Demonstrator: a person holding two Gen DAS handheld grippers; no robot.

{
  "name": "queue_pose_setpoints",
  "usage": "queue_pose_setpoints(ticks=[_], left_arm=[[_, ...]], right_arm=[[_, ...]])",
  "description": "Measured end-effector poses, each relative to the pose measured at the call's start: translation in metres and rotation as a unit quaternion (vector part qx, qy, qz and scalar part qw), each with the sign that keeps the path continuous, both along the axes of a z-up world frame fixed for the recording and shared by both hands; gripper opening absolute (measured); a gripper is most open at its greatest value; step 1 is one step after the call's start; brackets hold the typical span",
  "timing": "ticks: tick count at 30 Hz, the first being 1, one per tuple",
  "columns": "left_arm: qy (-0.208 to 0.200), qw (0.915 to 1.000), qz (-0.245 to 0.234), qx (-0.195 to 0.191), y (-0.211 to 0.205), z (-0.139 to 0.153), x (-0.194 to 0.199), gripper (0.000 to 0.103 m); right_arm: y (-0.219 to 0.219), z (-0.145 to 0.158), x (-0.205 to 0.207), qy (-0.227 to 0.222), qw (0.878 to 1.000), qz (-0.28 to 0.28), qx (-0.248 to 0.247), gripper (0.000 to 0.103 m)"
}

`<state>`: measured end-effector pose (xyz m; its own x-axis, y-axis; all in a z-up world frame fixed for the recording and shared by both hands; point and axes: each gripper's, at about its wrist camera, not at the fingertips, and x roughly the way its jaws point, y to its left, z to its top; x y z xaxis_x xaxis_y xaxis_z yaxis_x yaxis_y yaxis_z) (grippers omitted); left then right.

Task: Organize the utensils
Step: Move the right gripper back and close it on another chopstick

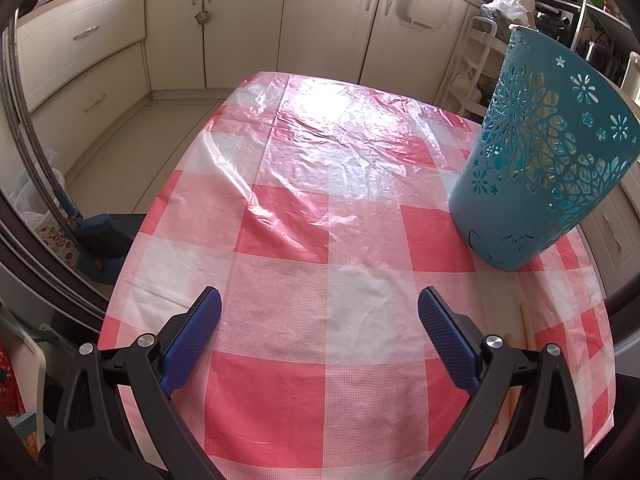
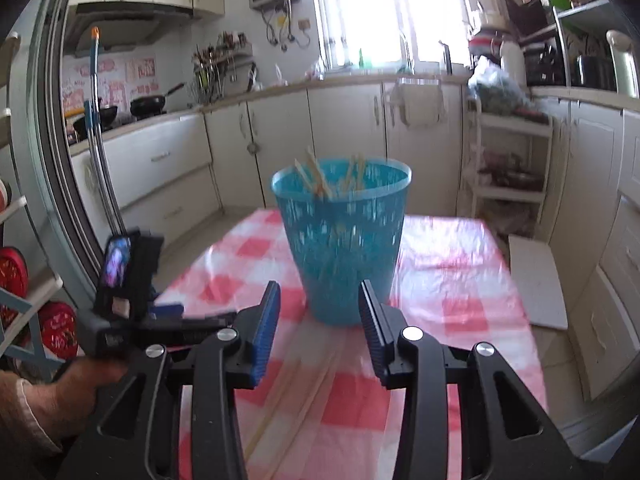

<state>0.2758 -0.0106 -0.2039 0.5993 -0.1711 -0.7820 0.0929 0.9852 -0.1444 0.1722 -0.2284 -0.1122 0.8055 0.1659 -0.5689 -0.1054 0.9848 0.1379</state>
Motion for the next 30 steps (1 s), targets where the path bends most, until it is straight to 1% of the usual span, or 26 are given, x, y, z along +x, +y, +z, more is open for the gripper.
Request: queue_pose_setpoints(ticks=[2, 3, 4, 6, 8, 17, 18, 21, 22, 26, 30], left_arm=[[0.000, 1.0000, 0.000, 0.000, 0.000, 0.000, 0.000, 0.095], [0.000, 1.0000, 0.000, 0.000, 0.000, 0.000, 0.000, 0.095], [0.000, 1.0000, 0.000, 0.000, 0.000, 0.000, 0.000, 0.095], [0.000, 1.0000, 0.000, 0.000, -0.001, 0.000, 0.000, 0.095], [0.000, 1.0000, 0.000, 0.000, -0.001, 0.000, 0.000, 0.095], [0.000, 1.0000, -0.002, 0.002, -0.001, 0.001, 0.000, 0.095], [0.000, 1.0000, -0.002, 0.002, -0.001, 0.001, 0.000, 0.095], [0.000, 1.0000, -0.001, 0.001, -0.001, 0.001, 0.000, 0.095], [0.000, 1.0000, -0.002, 0.001, -0.001, 0.001, 0.000, 0.095], [0.000, 1.0000, -0.002, 0.002, -0.001, 0.001, 0.000, 0.095], [0.001, 1.0000, -0.002, 0.002, -0.001, 0.001, 0.000, 0.095]], right_arm=[[0.002, -0.023, 0.005, 0.046, 0.999, -0.002, 0.004, 0.039], [0.003, -0.033, 0.008, 0.066, 0.998, -0.001, 0.002, 0.037], [0.004, -0.042, 0.011, 0.086, 0.996, 0.002, 0.000, 0.033], [0.005, -0.054, 0.017, 0.114, 0.993, 0.002, -0.001, 0.033], [0.007, -0.059, 0.023, 0.131, 0.991, 0.002, -0.005, 0.032], [0.020, -0.084, 0.034, 0.163, 0.986, 0.007, -0.023, 0.032], [0.020, -0.086, 0.035, 0.165, 0.986, 0.006, -0.025, 0.031], [0.019, -0.087, 0.034, 0.166, 0.986, 0.006, -0.036, 0.018], [0.018, -0.087, 0.034, 0.169, 0.985, 0.007, -0.037, 0.009], [0.008, -0.085, 0.029, 0.180, 0.983, 0.004, -0.040, 0.006], [-0.006, -0.083, 0.020, 0.197, 0.980, -0.006, -0.026, 0.006]])
